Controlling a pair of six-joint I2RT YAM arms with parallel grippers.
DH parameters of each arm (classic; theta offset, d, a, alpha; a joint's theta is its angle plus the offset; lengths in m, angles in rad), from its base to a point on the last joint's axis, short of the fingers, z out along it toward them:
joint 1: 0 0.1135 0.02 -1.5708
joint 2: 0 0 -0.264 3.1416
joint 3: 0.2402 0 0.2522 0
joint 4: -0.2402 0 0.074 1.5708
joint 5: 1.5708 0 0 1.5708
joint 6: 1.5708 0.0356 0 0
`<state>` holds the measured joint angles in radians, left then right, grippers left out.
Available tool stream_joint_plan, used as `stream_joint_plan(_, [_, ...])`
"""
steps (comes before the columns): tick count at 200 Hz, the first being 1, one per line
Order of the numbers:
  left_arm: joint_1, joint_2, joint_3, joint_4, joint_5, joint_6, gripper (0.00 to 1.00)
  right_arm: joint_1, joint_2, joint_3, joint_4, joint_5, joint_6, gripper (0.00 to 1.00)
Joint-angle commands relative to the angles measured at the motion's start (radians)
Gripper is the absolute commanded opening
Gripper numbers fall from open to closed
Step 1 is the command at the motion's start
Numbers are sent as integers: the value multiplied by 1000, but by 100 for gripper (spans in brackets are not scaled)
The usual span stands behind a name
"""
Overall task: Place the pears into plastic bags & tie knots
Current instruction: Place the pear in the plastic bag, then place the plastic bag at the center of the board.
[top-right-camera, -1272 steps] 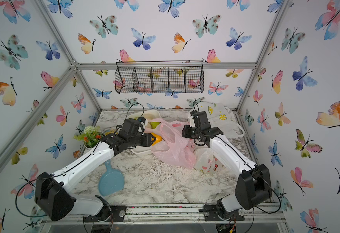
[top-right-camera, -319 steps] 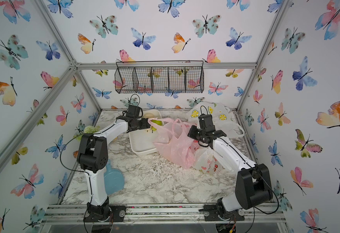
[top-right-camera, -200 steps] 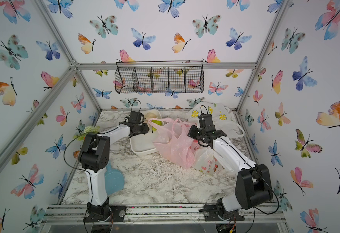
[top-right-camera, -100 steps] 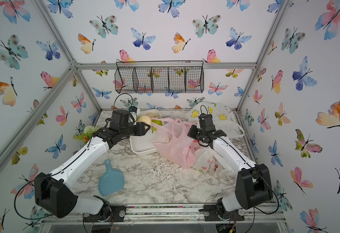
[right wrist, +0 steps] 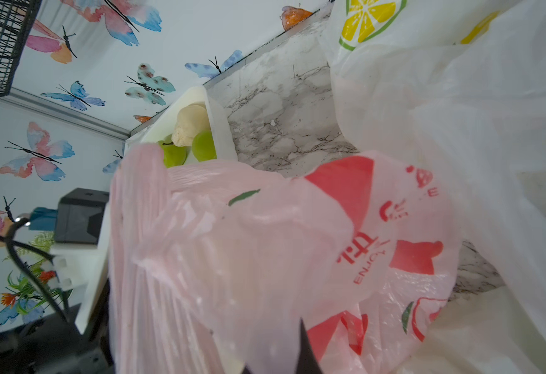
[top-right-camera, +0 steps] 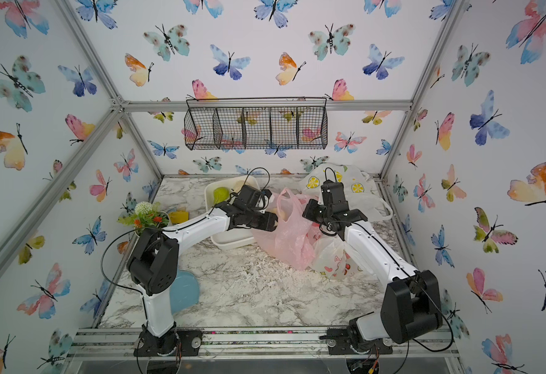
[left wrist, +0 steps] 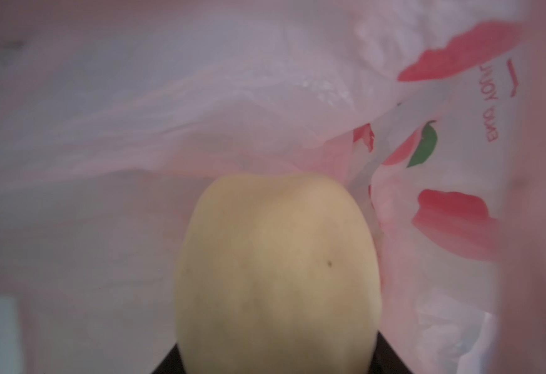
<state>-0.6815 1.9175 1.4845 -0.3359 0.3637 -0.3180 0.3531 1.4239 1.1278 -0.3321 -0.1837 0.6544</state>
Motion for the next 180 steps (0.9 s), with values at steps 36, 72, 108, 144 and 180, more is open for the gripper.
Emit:
stream_joint_plan(36, [98, -248, -70, -18, 136, 83, 90, -5, -13, -26, -7, 23, -14, 3])
stream_joint_plan(72, [253, -396, -125, -24, 99, 110, 85, -6, -5, -23, 1, 15, -16, 3])
stream_joint_plan(108, [382, -446, -309, 210, 155, 142, 86, -6, 6, -18, -2, -4, -28, 3])
stream_joint_plan(144, [393, -349, -333, 380, 227, 248, 88, -6, 15, -3, -11, -23, -40, 2])
stream_joint_plan(180, [392, -246, -312, 520, 208, 302, 83, -6, 10, 4, -21, -28, -48, 3])
